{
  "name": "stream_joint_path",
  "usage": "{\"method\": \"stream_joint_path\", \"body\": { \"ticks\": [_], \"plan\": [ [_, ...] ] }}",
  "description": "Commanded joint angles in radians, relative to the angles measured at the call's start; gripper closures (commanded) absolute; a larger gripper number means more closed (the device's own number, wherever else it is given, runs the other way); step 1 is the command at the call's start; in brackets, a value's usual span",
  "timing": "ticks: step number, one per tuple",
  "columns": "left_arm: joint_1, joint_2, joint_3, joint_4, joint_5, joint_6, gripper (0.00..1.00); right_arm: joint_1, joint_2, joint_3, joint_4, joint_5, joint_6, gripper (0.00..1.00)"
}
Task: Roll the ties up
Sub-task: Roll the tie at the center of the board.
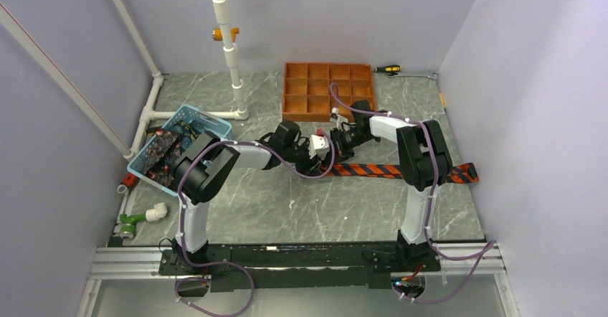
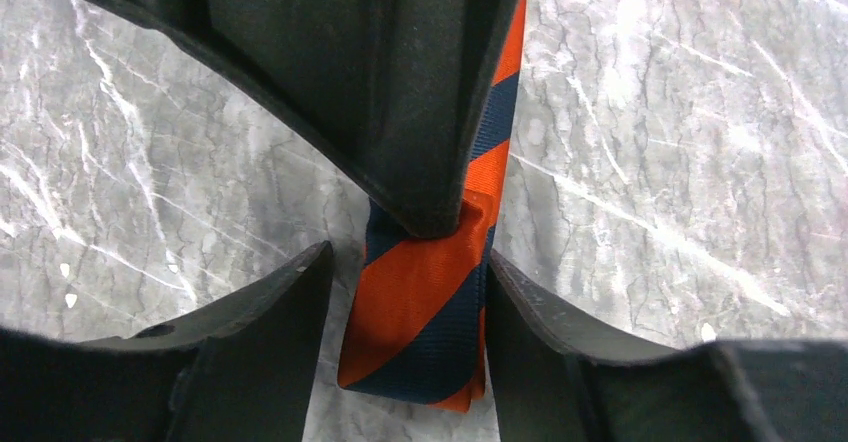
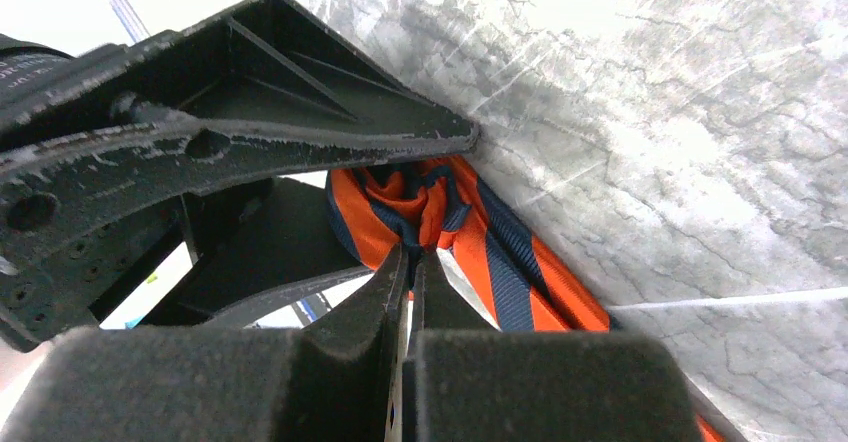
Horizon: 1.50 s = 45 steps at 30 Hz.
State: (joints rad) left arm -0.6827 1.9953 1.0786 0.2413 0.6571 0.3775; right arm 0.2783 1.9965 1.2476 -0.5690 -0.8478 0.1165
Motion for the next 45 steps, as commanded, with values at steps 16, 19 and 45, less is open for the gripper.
{"method": "stream_joint_path", "body": {
  "ticks": [16,19,45],
  "plan": [
    [-0.009,0.012,-0.053,-0.083,-0.017,0.147,0.77,-0.001,0.000,-0.036,-0.012,0.050,-0.050,0.95],
    [-0.008,0.018,-0.043,-0.099,-0.021,0.144,0.74,0.000,0.024,-0.036,0.010,0.075,-0.052,1.00],
    [0.021,0.117,-0.192,0.709,0.144,-0.402,0.32,0.008,0.052,-0.092,0.063,0.282,-0.104,1.00]
  ]
}}
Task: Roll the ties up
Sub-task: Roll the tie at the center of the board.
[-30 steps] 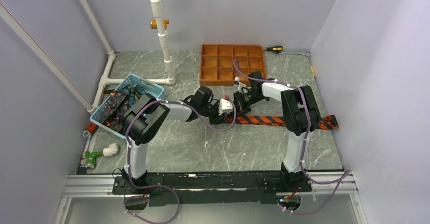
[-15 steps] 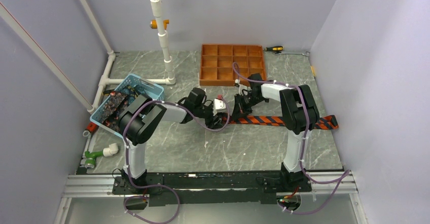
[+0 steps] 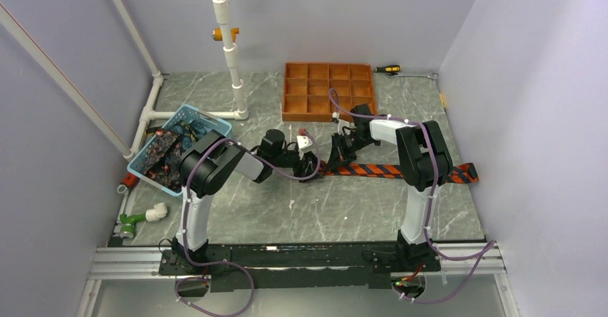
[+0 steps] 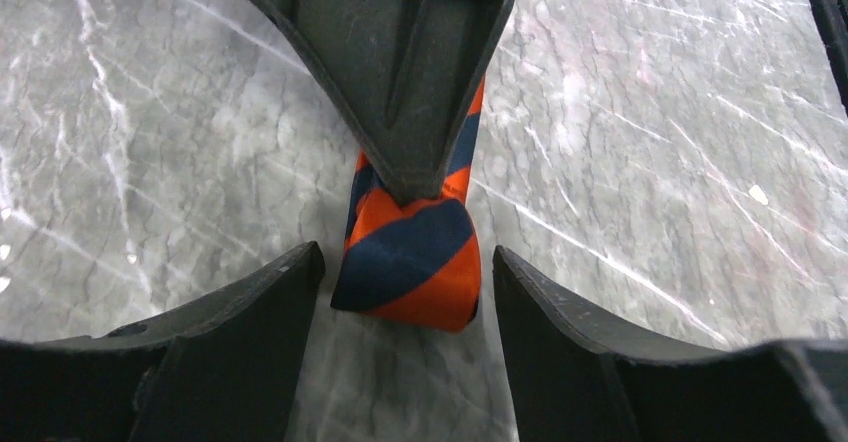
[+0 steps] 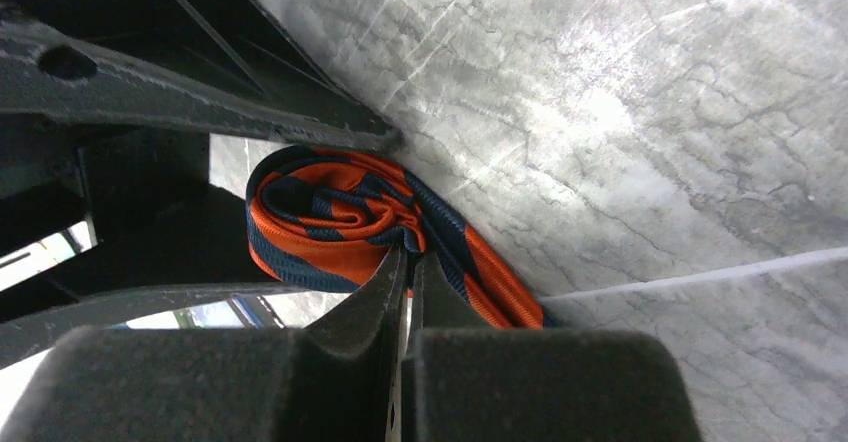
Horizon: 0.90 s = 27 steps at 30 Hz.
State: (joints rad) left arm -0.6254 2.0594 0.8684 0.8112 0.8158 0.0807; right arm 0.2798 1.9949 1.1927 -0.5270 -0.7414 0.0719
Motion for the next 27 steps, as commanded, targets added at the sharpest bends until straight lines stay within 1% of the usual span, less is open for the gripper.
{"method": "stream_joint_path", "body": {
  "ticks": [1,3,7,9,11,13,14,17,21,22,24,27],
  "plan": [
    [-0.045,0.062,0.018,0.155,-0.022,-0.098,0.34,0.007,0.059,-0.035,0.018,0.170,-0.062,1.00],
    [-0.056,0.085,0.027,0.168,-0.037,-0.064,0.40,0.007,0.070,-0.026,0.009,0.168,-0.063,1.00],
    [-0.063,0.129,0.044,0.168,-0.038,-0.007,0.56,0.007,0.079,-0.018,-0.008,0.164,-0.097,1.00],
    [-0.065,0.124,0.032,0.138,-0.043,0.043,0.63,0.007,0.079,-0.019,-0.009,0.165,-0.099,1.00],
    [-0.065,0.082,0.014,0.063,-0.072,0.118,0.68,0.007,0.075,-0.011,-0.016,0.160,-0.098,1.00],
    [-0.066,0.039,0.001,-0.047,-0.112,0.184,0.71,0.004,0.061,0.000,-0.036,0.144,-0.098,0.91],
    [-0.065,0.023,0.005,-0.146,-0.133,0.224,0.72,0.000,0.044,0.002,-0.047,0.135,-0.098,0.86],
    [-0.065,-0.014,0.034,-0.347,-0.183,0.292,0.75,-0.030,-0.025,0.001,-0.087,0.092,-0.092,0.71],
    [-0.066,-0.024,0.083,-0.529,-0.216,0.329,0.77,-0.072,-0.112,-0.006,-0.135,0.005,-0.077,0.55],
    [-0.067,-0.024,0.098,-0.565,-0.223,0.329,0.77,-0.075,-0.133,-0.011,-0.133,-0.021,-0.074,0.51],
    [-0.069,-0.018,0.129,-0.621,-0.237,0.325,0.77,-0.073,-0.164,-0.033,-0.098,-0.082,-0.011,0.48],
    [-0.074,-0.005,0.168,-0.681,-0.250,0.317,0.76,-0.063,-0.169,-0.048,-0.029,-0.155,0.083,0.47]
  ]
}}
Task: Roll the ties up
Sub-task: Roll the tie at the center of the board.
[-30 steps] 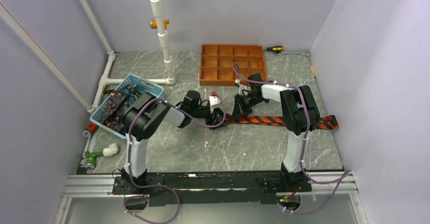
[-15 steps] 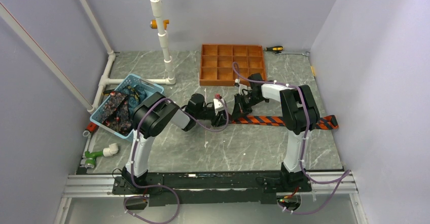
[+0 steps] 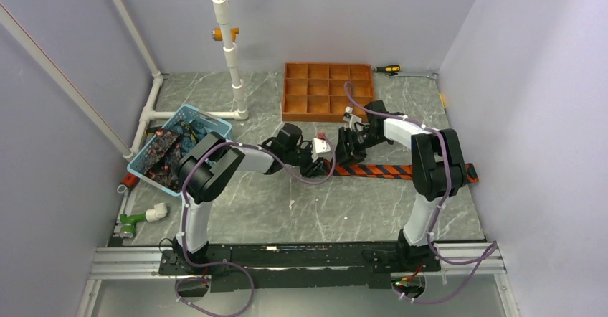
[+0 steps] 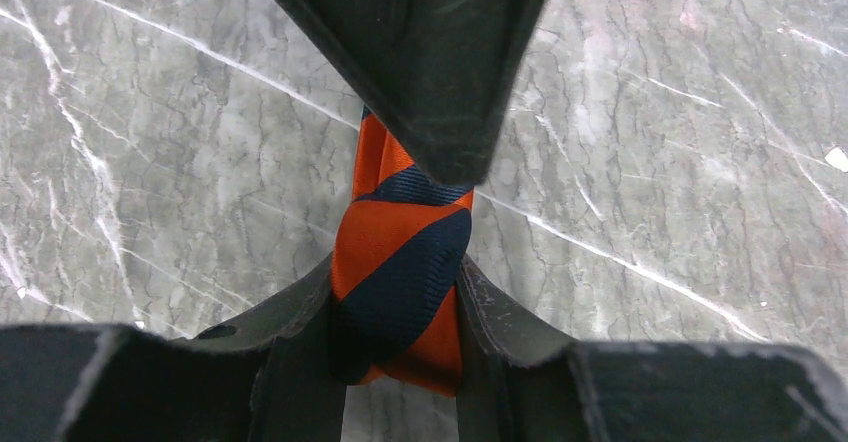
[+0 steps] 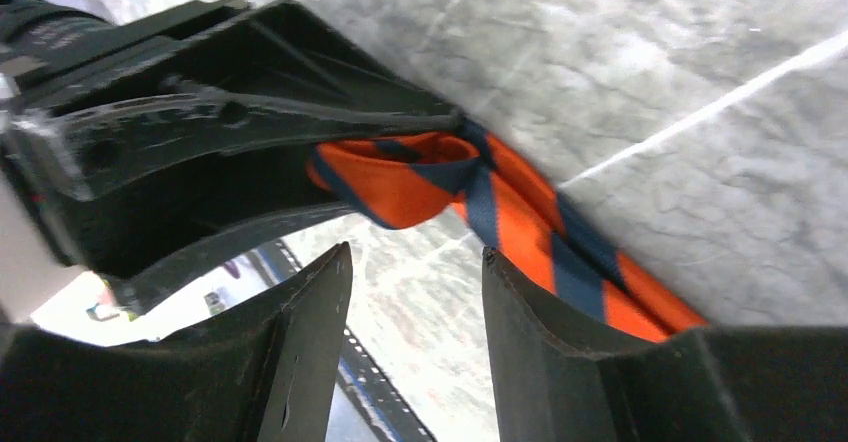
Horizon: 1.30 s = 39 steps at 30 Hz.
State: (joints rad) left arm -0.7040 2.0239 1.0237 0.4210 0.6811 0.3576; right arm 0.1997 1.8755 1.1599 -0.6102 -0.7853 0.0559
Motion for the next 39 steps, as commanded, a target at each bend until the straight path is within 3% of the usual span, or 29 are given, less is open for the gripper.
{"method": "stream_joint_path", "body": {
  "ticks": [1,8,11,15,20,23,27,34,39],
  "plan": [
    [0.003,0.032,0.018,-0.298,-0.118,0.038,0.76,0.023,-0.041,-0.016,0.070,-0.119,0.116,0.47],
    [-0.011,0.027,0.022,-0.323,-0.121,0.039,0.74,0.041,0.052,0.024,0.116,-0.078,0.134,0.50],
    [-0.011,0.028,0.025,-0.332,-0.118,0.040,0.73,0.040,0.084,0.038,0.097,-0.030,0.106,0.77],
    [-0.012,0.027,0.022,-0.315,-0.091,0.044,0.68,0.028,0.104,0.027,0.056,0.058,0.064,1.00],
    [-0.011,0.040,0.029,-0.280,-0.048,0.060,0.57,0.008,0.140,0.026,0.027,0.108,0.040,1.00],
    [-0.011,0.048,0.042,-0.243,-0.027,0.053,0.41,-0.002,0.158,0.022,0.022,0.130,0.031,1.00],
    [-0.006,0.031,0.002,-0.095,0.033,0.024,0.31,-0.017,0.189,0.025,0.003,0.150,0.018,1.00],
    [-0.005,0.079,0.001,0.160,0.103,-0.045,0.27,-0.038,0.239,0.055,-0.050,0.161,-0.033,1.00],
    [-0.024,0.123,0.030,0.251,0.125,-0.080,0.35,-0.039,0.251,0.071,-0.066,0.147,-0.073,1.00]
  ]
}}
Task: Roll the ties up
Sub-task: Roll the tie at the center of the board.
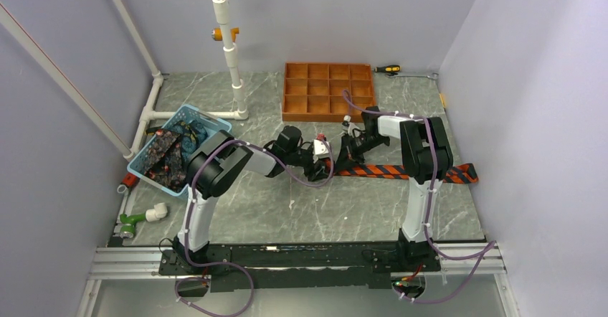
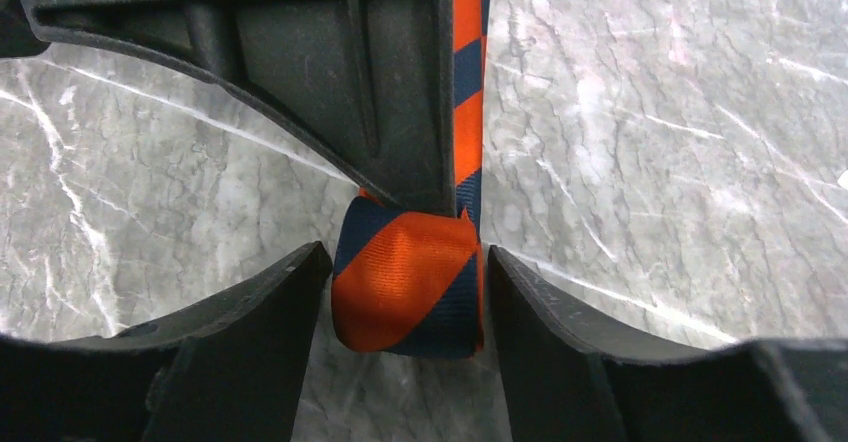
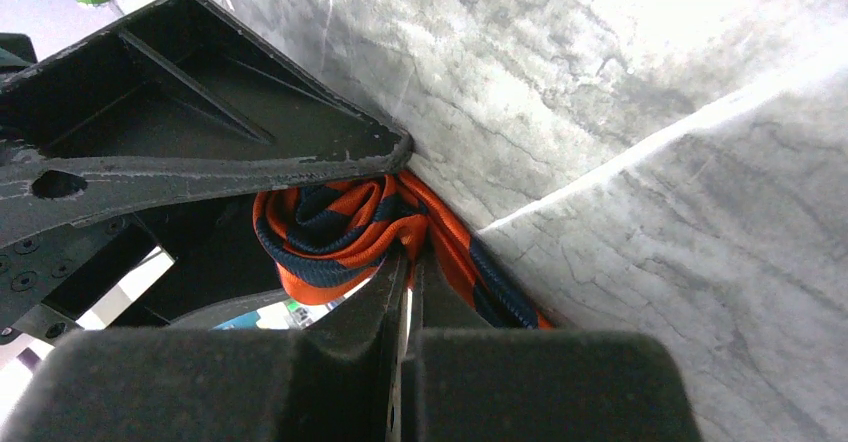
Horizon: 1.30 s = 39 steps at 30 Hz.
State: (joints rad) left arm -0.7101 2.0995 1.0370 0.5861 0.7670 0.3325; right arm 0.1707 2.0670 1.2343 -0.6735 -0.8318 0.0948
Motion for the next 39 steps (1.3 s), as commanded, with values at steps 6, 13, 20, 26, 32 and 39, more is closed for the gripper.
{"method": "stream_joint_path", "body": {
  "ticks": [6,13,20,26,32,39],
  "plan": [
    [-0.034,0.003,0.012,-0.082,-0.041,0.032,0.64,-0.010,0.036,0.015,-0.015,0.126,-0.145,1.00],
    [-0.026,-0.071,-0.041,-0.348,-0.148,0.151,0.71,-0.028,-0.153,-0.012,-0.060,0.036,-0.159,0.60],
    [-0.031,-0.036,0.015,-0.453,-0.190,0.124,0.70,0.010,-0.175,-0.050,0.036,-0.072,-0.027,0.47],
    [-0.031,-0.034,0.021,-0.468,-0.197,0.128,0.69,0.021,-0.110,-0.024,0.068,-0.063,0.007,0.55],
    [-0.032,-0.027,0.031,-0.475,-0.196,0.133,0.63,0.024,-0.057,-0.008,0.021,-0.001,-0.054,0.97],
    [0.006,-0.041,-0.040,-0.240,-0.059,0.026,0.32,0.019,0.020,-0.019,-0.008,0.249,-0.156,1.00]
  ]
}}
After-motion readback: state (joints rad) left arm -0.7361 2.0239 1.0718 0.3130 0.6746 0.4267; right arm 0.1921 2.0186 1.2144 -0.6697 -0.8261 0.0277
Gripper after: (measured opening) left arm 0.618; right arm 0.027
